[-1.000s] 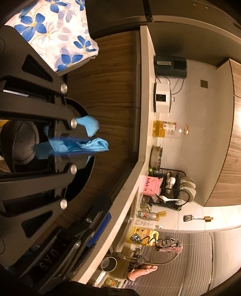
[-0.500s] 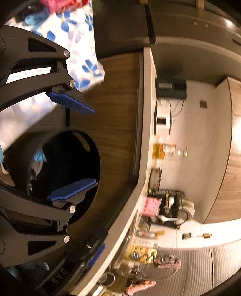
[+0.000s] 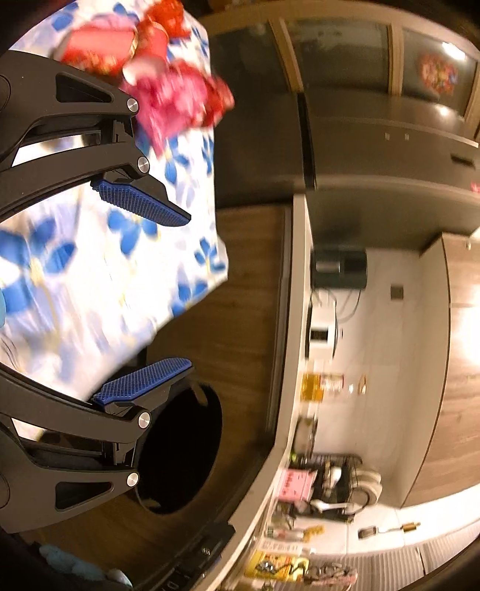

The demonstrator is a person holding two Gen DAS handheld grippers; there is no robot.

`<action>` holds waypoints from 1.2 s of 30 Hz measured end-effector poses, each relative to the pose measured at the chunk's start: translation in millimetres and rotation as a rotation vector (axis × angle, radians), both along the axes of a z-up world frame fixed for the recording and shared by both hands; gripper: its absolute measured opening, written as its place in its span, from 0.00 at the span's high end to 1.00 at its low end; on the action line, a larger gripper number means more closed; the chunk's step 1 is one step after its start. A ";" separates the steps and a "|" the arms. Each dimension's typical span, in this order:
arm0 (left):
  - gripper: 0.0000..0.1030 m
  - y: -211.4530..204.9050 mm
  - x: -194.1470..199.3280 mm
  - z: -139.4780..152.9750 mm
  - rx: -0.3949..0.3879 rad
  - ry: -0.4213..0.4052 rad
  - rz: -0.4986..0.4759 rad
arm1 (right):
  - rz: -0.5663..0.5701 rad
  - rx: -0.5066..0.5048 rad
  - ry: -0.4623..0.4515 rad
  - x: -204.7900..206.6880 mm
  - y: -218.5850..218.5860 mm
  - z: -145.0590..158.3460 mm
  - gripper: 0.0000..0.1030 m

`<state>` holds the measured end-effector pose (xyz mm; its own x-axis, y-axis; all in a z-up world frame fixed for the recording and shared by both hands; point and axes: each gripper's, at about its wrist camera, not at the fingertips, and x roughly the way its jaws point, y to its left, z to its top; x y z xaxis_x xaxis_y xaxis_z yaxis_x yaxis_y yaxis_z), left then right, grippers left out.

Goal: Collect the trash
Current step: 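Move both grippers back toward the trash on the table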

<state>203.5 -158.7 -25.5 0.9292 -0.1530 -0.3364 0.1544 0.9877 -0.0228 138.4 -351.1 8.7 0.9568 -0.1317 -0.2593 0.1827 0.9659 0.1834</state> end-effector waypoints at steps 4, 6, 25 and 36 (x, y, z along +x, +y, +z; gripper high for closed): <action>0.30 27.3 -19.1 -4.6 0.021 -0.022 0.067 | 0.033 0.004 0.006 -7.5 15.9 -4.1 0.28; 0.30 41.8 -29.7 -9.2 0.048 -0.038 0.108 | 0.049 0.003 0.010 -10.8 25.5 -7.3 0.28; 0.45 133.1 -27.3 -65.9 0.082 0.123 0.228 | 0.224 -0.007 0.071 -16.6 110.0 -26.8 0.28; 0.96 150.3 -29.0 -77.3 -0.031 0.218 0.160 | 0.280 -0.037 0.095 -7.1 145.0 -32.3 0.28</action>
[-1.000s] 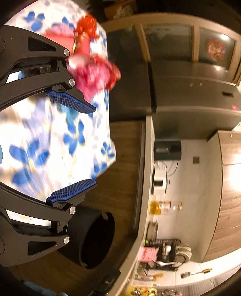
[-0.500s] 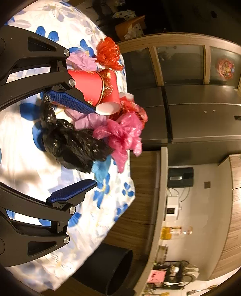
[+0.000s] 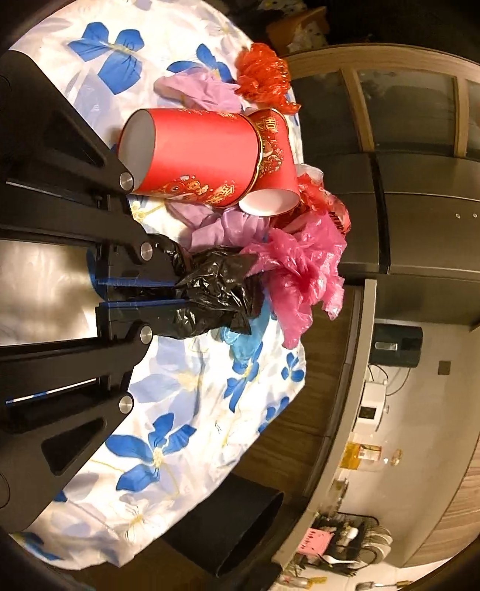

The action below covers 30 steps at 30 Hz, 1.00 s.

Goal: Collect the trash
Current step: 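Move both grippers back toward the trash on the table, then grasp the black plastic bag with the left gripper while the right grasps the pink bag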

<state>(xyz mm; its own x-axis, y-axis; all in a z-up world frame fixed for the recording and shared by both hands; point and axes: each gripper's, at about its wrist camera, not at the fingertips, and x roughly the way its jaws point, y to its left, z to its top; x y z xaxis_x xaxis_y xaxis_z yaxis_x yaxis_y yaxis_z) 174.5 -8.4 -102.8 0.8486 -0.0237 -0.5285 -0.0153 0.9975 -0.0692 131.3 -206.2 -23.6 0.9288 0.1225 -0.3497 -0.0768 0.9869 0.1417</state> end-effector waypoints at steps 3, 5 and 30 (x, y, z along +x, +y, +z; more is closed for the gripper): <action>0.97 0.8 -13.5 7.1 -0.010 -0.027 -0.011 | 0.021 -0.004 0.006 3.6 10.0 -2.4 0.28; 0.98 3.5 -22.2 13.4 -0.038 -0.035 -0.034 | 0.036 -0.006 0.012 5.9 16.1 -4.4 0.28; 0.98 86.0 -82.5 56.0 -0.093 -0.143 0.090 | 0.261 -0.020 0.023 69.1 137.4 -8.7 0.28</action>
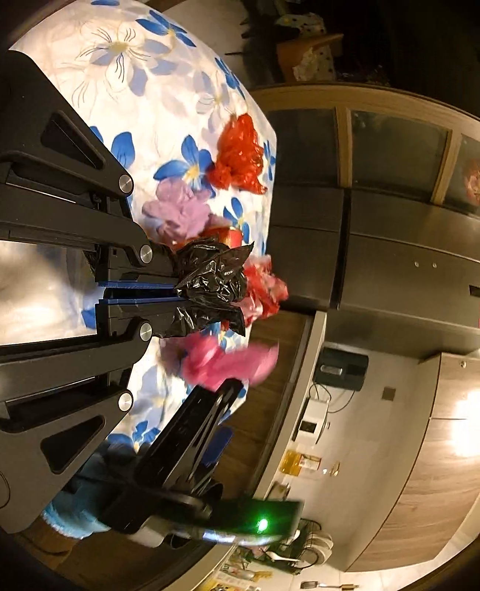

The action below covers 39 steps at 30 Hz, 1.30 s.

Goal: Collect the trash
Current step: 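Grasp the black plastic bag with the left gripper while the right grasps the pink bag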

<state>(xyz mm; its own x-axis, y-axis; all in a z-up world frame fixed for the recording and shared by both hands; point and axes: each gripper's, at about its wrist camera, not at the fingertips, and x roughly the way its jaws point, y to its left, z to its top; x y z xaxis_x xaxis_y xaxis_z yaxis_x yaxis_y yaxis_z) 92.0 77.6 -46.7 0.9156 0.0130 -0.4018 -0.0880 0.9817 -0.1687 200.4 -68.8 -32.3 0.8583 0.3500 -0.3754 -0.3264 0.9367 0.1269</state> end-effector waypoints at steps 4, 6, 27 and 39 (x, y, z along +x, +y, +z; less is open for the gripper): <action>0.97 7.2 0.9 -2.9 0.000 0.009 0.006 | -0.010 -0.003 0.069 12.9 5.5 -14.3 0.29; 0.98 10.2 1.5 -3.4 -0.001 0.014 0.006 | -0.020 -0.017 0.104 14.4 5.0 -23.2 0.31; 0.97 -0.8 -3.3 -0.3 0.007 0.016 -0.027 | -0.032 0.011 0.223 -18.5 -35.6 -52.4 0.53; 0.97 -23.9 -5.6 3.7 0.047 0.005 -0.057 | 0.013 0.027 0.175 -37.8 -47.7 -40.8 0.91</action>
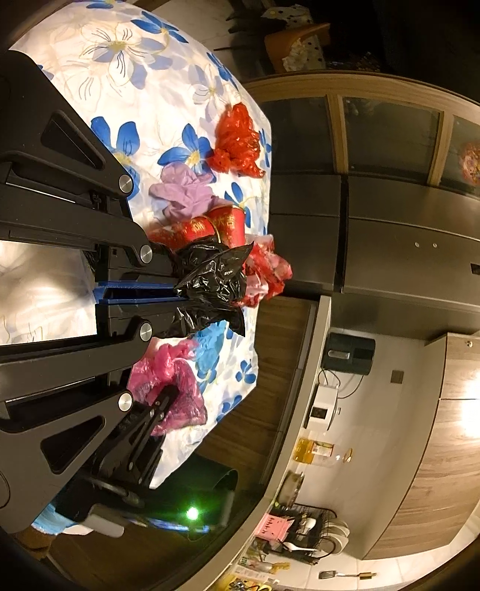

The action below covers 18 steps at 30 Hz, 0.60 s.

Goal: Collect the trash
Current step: 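Carry the black bag and pink bag over the black bin with both grippers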

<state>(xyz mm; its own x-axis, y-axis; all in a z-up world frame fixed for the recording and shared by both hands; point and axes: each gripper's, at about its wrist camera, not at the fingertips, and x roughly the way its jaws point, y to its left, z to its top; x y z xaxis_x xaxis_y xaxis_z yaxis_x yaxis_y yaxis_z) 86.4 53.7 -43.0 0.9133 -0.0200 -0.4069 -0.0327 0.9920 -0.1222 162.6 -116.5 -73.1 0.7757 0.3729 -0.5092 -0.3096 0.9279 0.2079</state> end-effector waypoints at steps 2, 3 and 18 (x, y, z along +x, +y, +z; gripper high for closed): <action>0.97 -4.6 1.0 0.4 0.007 -0.004 -0.008 | -0.011 0.012 -0.017 -5.5 -9.3 7.1 0.91; 0.97 -7.8 1.6 0.8 0.011 -0.007 -0.012 | -0.016 0.015 -0.026 -7.5 -13.1 10.4 0.91; 0.97 -87.0 30.3 19.2 0.055 -0.061 -0.182 | -0.195 0.031 -0.142 -35.9 -100.7 53.5 0.91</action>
<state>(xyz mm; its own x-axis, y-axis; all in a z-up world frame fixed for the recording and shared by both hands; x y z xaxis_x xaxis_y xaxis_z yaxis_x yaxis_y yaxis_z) 116.8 -33.3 -23.8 0.9196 -0.1659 -0.3562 0.1532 0.9861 -0.0637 126.7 -217.2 -19.6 0.8975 0.2226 -0.3807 -0.1532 0.9669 0.2042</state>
